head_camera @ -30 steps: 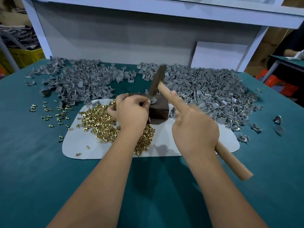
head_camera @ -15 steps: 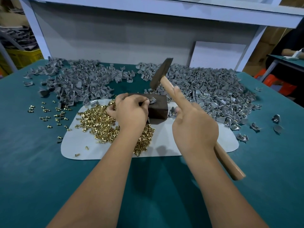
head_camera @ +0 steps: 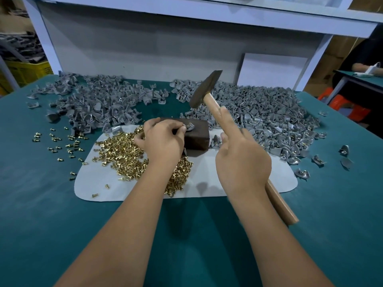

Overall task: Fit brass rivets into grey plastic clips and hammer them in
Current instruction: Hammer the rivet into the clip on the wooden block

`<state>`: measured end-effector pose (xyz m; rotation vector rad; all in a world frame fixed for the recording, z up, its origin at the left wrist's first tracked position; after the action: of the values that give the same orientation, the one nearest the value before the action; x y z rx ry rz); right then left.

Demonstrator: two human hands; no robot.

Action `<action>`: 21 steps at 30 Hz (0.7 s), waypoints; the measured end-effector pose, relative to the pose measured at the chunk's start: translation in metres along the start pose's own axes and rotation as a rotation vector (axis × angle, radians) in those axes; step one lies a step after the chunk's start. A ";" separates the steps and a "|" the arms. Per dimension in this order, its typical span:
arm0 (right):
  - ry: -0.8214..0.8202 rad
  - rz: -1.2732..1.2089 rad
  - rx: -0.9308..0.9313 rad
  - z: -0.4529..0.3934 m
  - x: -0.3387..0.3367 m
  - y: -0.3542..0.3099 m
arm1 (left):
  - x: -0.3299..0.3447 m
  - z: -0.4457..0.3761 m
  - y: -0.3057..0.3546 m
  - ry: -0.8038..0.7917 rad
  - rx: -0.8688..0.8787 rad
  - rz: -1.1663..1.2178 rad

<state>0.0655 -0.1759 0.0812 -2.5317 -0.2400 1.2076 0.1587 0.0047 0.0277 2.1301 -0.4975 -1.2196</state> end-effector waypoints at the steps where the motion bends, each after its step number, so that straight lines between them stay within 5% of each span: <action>1: -0.010 0.015 0.020 -0.001 0.003 0.006 | 0.001 0.000 0.001 -0.027 0.008 0.023; 8: -0.227 0.082 0.270 -0.008 0.034 0.065 | 0.007 -0.004 -0.004 -0.189 0.010 0.113; 11: -0.156 0.242 0.226 -0.013 0.030 0.064 | 0.008 -0.004 -0.005 -0.226 0.015 0.155; 13: -0.070 0.084 0.149 -0.019 0.029 0.045 | 0.008 -0.004 -0.004 -0.249 0.031 0.170; 17: -0.224 -0.388 0.013 -0.033 0.059 -0.006 | 0.006 -0.004 -0.002 -0.257 0.059 0.173; 21: -0.287 -0.413 -0.005 -0.045 0.079 -0.023 | 0.005 -0.006 -0.002 -0.235 0.071 0.160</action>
<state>0.1497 -0.1417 0.0582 -2.1535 -0.7896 1.3821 0.1666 0.0054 0.0257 1.9704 -0.8082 -1.3848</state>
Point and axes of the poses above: each hand's wrist, its own z-axis away from the middle knuckle, its own x-axis out of the palm, y = z × x, the point moved 10 cm from there along -z, towards the middle knuckle, and after that the axes turned 5 degrees about -z, right-handed, at the moved point
